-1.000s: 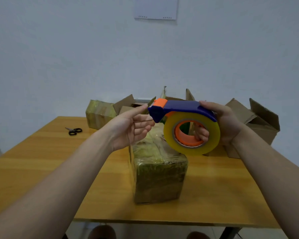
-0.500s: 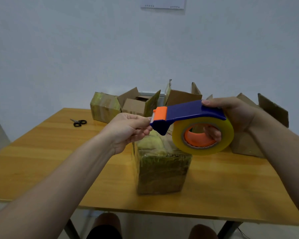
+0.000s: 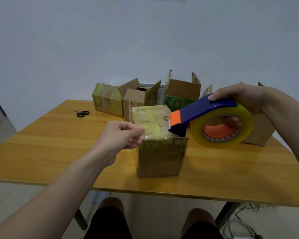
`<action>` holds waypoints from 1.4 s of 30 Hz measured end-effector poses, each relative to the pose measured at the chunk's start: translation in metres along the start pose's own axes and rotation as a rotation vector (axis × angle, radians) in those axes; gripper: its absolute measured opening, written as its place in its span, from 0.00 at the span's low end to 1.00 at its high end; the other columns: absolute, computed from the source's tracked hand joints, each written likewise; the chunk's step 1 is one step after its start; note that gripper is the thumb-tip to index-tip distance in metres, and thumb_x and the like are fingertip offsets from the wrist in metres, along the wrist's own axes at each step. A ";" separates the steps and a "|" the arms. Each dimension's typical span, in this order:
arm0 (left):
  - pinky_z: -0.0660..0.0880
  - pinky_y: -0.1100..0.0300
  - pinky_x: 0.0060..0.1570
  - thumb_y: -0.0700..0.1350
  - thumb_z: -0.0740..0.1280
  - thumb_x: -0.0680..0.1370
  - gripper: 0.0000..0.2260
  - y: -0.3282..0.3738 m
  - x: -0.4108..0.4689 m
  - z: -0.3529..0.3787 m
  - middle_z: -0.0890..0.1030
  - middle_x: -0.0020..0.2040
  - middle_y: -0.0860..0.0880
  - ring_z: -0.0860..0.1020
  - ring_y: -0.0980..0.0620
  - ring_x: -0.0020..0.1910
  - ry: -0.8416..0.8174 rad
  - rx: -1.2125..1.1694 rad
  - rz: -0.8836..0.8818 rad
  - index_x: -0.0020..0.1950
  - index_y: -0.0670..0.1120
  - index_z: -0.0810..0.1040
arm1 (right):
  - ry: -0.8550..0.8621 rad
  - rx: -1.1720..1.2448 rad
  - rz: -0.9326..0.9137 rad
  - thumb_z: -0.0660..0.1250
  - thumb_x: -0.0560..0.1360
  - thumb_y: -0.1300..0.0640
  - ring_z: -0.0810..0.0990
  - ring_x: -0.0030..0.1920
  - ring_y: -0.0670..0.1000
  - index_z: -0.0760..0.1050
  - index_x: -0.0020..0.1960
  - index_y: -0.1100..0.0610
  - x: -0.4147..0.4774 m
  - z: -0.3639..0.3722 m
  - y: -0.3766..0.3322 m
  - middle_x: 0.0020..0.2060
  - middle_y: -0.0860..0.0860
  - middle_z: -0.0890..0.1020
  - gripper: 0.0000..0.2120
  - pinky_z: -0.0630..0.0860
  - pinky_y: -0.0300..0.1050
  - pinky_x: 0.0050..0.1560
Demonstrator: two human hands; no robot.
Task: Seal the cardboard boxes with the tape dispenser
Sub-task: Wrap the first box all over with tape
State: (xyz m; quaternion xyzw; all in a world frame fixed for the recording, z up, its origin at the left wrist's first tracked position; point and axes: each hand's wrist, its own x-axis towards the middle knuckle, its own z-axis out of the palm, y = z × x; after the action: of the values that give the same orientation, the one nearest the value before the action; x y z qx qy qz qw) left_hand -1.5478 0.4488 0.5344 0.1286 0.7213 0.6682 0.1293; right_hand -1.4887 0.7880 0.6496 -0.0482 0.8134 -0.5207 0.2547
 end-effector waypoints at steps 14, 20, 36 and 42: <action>0.80 0.62 0.32 0.46 0.78 0.75 0.06 -0.005 -0.009 0.005 0.87 0.37 0.45 0.86 0.49 0.35 0.070 0.203 0.110 0.45 0.44 0.86 | 0.066 -0.030 0.023 0.82 0.57 0.35 0.77 0.23 0.55 0.86 0.48 0.62 -0.001 0.007 0.002 0.28 0.62 0.78 0.34 0.77 0.45 0.26; 0.79 0.63 0.32 0.45 0.77 0.75 0.06 -0.006 -0.011 0.007 0.87 0.37 0.44 0.86 0.50 0.35 0.077 0.165 0.103 0.46 0.43 0.86 | 0.063 -0.038 0.031 0.83 0.57 0.36 0.77 0.23 0.55 0.85 0.50 0.63 0.000 0.008 0.001 0.28 0.62 0.78 0.35 0.78 0.46 0.26; 0.78 0.62 0.28 0.47 0.77 0.77 0.11 -0.008 -0.006 0.007 0.87 0.38 0.43 0.86 0.48 0.33 0.039 0.149 0.002 0.51 0.42 0.80 | 0.014 -0.074 0.076 0.70 0.69 0.41 0.78 0.23 0.54 0.86 0.44 0.60 0.003 0.008 0.000 0.26 0.60 0.79 0.22 0.78 0.44 0.27; 0.74 0.57 0.34 0.56 0.71 0.80 0.15 0.022 0.008 -0.002 0.83 0.41 0.48 0.79 0.51 0.37 -0.077 0.800 -0.076 0.58 0.48 0.72 | 0.031 -0.066 0.067 0.81 0.59 0.36 0.78 0.24 0.56 0.84 0.52 0.64 0.007 0.006 0.003 0.31 0.63 0.79 0.36 0.79 0.46 0.28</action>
State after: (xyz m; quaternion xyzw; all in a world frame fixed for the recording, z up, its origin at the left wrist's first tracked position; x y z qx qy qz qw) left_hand -1.5559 0.4516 0.5564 0.1671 0.9234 0.3239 0.1205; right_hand -1.4916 0.7818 0.6428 -0.0214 0.8351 -0.4855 0.2578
